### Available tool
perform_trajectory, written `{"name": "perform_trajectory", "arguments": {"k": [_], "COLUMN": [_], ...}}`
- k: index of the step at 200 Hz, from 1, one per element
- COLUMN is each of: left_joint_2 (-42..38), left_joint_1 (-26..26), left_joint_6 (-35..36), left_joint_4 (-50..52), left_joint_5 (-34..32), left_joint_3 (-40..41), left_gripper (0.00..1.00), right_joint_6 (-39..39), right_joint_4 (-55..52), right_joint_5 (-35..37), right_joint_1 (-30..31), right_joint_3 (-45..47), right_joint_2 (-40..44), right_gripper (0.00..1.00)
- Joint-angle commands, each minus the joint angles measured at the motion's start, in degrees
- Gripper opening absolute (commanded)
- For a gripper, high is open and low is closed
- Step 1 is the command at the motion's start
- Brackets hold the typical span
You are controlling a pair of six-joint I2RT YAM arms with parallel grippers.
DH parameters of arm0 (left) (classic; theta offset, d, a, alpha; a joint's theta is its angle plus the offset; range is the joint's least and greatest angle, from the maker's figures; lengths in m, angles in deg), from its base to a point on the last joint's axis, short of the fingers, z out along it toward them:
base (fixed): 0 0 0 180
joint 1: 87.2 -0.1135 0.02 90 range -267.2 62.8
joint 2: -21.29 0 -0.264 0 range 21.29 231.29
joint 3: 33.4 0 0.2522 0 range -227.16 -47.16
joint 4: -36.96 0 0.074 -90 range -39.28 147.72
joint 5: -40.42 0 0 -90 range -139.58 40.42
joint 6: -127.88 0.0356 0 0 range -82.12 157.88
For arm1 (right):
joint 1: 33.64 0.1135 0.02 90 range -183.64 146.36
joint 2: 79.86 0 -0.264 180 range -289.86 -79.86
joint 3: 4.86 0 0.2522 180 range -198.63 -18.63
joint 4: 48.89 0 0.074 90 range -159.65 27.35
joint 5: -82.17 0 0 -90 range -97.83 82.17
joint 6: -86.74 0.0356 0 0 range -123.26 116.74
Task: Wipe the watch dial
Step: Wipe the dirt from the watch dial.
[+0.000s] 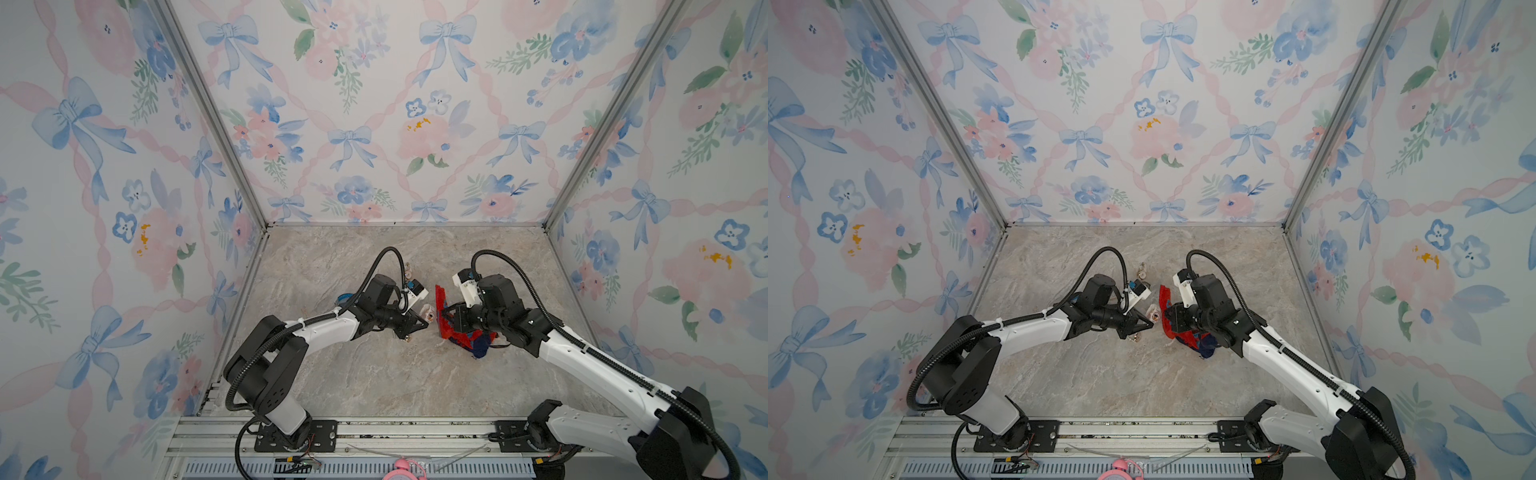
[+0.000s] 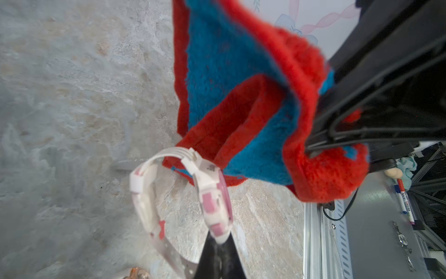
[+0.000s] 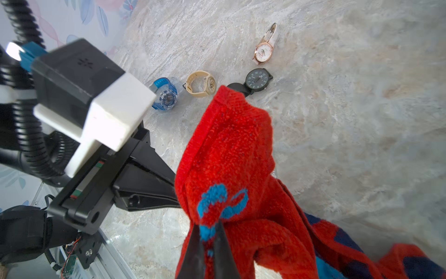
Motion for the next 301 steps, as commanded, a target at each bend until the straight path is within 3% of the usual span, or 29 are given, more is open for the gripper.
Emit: {"name": "perform_trajectory", "arguments": {"k": [1, 56, 166, 203, 249, 301], "left_joint_2": [0.80, -0.31, -6.25, -7.27, -11.15, -11.46], "left_joint_1": [0.67, 2.84, 3.31, 2.50, 2.33, 1.13], "left_joint_6": [-0.10, -0.79, 1.48, 3.12, 10.80, 10.42], "left_joint_4": [-1.61, -1.53, -10.26, -10.31, -12.76, -13.27], "left_joint_5": [0.14, 0.20, 6.06, 7.02, 7.53, 7.73], "left_joint_3": [-1.95, -2.39, 4.66, 6.23, 11.84, 11.48], "left_gripper": [0.00, 0.00, 0.00, 0.00, 0.00, 0.00], "right_joint_6": [2.05, 3.04, 3.37, 3.37, 4.60, 5.01], "right_joint_4": [4.29, 6.59, 6.79, 2.24, 0.79, -1.31], "right_joint_5": [-1.61, -0.52, -1.18, 2.83, -0.46, -1.53], "right_joint_1": [1.49, 2.86, -3.09, -4.87, -4.79, -3.47], "right_joint_3": [0.96, 1.05, 3.91, 3.77, 3.78, 4.46], "right_joint_2": [-1.59, -5.48, -4.92, 2.09, 10.65, 14.40], "right_gripper": [0.00, 0.00, 0.00, 0.00, 0.00, 0.00]}}
